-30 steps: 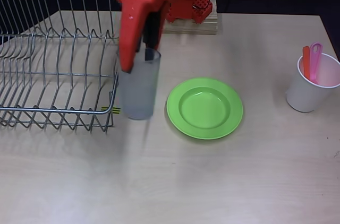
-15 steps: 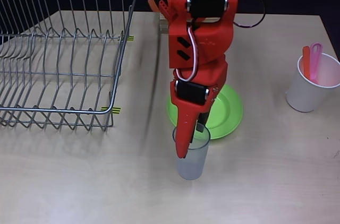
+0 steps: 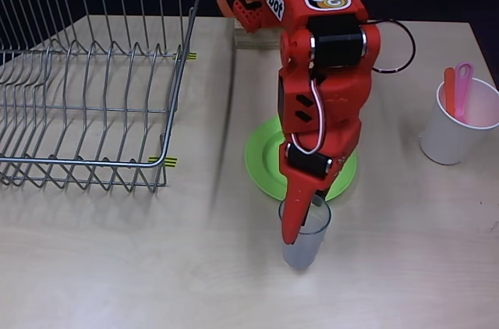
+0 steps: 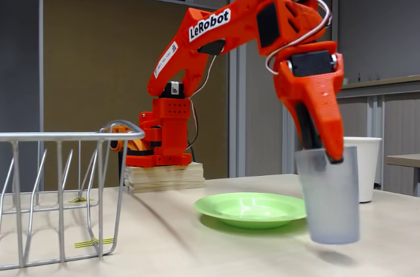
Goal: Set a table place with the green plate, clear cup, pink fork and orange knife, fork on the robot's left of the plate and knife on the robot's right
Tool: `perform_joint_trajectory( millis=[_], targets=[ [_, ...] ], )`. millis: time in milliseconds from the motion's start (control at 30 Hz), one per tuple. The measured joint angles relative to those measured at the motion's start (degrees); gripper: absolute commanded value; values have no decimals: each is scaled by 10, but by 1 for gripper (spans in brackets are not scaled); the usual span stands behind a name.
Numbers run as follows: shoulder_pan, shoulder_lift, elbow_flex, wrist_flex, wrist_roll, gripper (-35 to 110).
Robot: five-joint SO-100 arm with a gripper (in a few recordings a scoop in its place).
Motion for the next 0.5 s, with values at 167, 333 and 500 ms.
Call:
perform_joint_trajectory(
  millis=[167, 333, 500],
  targets=[
    [2, -9, 9, 17, 15, 34],
    [2, -9, 11, 26, 23, 34],
    [2, -9, 11, 26, 30, 36]
  ],
)
